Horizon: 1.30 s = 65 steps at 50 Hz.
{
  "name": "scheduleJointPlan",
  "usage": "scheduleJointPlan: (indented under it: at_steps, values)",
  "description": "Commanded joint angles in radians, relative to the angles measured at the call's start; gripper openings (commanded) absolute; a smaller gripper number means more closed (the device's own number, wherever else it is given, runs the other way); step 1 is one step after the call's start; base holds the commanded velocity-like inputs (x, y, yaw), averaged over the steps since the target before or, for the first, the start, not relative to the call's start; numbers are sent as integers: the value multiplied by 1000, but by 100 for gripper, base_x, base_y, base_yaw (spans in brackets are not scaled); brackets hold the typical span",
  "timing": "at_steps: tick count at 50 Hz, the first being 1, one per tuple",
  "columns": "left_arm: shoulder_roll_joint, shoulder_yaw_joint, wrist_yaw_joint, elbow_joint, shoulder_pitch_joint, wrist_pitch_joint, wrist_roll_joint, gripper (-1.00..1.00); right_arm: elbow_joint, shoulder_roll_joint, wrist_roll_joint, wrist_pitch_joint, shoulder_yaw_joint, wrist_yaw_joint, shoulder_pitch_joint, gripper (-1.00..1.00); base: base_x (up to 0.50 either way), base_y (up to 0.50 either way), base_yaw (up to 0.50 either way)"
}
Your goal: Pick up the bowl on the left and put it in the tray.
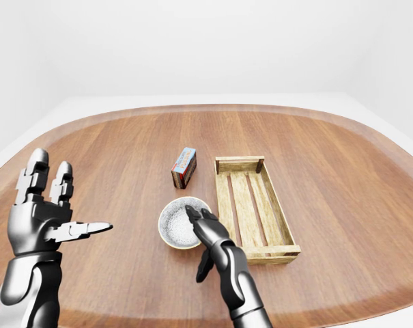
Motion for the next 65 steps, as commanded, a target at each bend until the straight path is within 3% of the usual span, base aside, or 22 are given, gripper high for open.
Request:
scheduleJointPlan:
  at_steps: [1,65]
  values:
    - [0,0,1,-1,2,0,0,100,31,7,-11,0,-3,12,-28,100,0,0,0]
    - [4,3,6,30,-2,0,-12,100,340,72,-1,0,11,-74,-146,100,0,0,0]
